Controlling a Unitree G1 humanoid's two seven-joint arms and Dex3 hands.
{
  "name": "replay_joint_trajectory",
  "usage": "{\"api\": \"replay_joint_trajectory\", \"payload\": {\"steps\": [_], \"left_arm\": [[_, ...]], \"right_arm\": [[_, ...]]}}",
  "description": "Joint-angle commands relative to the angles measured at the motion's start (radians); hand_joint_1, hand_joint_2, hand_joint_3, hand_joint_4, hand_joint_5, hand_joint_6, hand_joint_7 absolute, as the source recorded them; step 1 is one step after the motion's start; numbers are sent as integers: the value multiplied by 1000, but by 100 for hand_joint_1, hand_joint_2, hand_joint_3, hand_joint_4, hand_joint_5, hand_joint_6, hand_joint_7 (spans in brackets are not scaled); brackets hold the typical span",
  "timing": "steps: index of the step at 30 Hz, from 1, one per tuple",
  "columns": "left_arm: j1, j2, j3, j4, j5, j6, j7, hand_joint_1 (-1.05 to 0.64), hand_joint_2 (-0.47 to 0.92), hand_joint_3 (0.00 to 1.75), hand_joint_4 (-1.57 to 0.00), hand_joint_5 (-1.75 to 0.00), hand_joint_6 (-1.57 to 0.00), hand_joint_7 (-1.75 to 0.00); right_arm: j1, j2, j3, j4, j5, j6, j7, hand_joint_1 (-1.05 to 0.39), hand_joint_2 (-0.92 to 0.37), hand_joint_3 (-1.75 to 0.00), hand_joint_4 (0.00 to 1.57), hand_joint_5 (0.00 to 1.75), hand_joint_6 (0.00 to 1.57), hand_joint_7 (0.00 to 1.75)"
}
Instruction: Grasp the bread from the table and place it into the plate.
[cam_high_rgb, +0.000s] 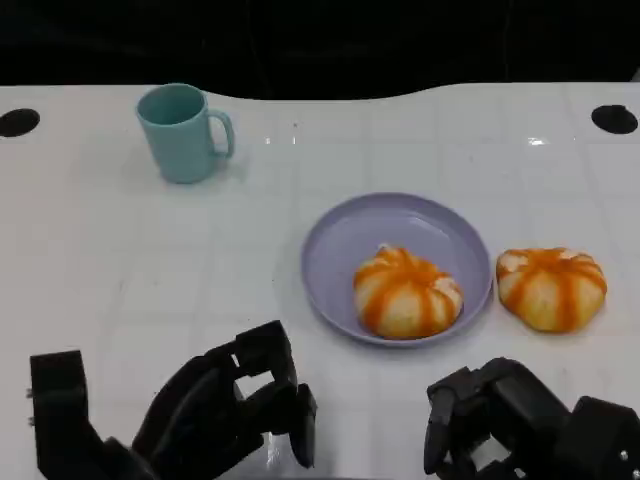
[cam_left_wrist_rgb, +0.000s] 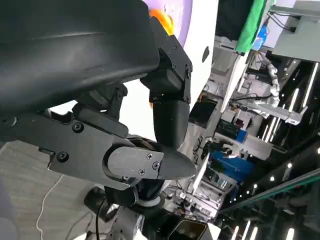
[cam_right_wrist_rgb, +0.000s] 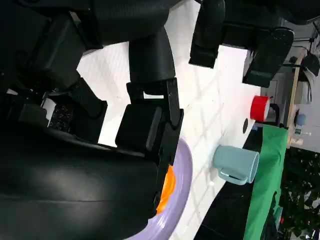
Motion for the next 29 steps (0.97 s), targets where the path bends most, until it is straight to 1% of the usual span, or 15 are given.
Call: {"api": "replay_joint_trajectory", "payload": {"steps": [1,3,15,21,27,29], "left_arm": [[5,3,15,7,-3,12,-19,-67,92,22,-82,-175,-59,-175],[4,1,17,9,0,14,-19,-67,92,21,-82,-175,-60,-175],[-9,1,32,52,16,-8,-53,-66,92,20,-82,-175,-60,-175],[-13,1,35,61,16,-4,-68,-65,92,21,-82,-175,-59,-175],[-18,0,38,68,21,-3,-71,-68,92,22,-81,-175,-59,-175],[-19,0,40,67,18,5,-71,-67,92,22,-82,-175,-59,-175]], "right_arm": [[-4,-17,-16,3,4,-12,2,-105,-12,-140,153,132,157,107],[-4,-16,-17,3,7,-10,2,-105,-12,-140,153,132,157,108],[-23,-2,-24,48,9,-54,1,-105,-13,-141,154,133,157,109],[-25,-2,-25,44,-3,-44,-10,-105,-14,-141,153,134,157,110],[-27,5,-27,32,9,-11,-13,-105,-12,-141,153,135,157,112],[-29,7,-28,42,14,-28,-8,-105,-12,-142,153,136,157,112]]}}
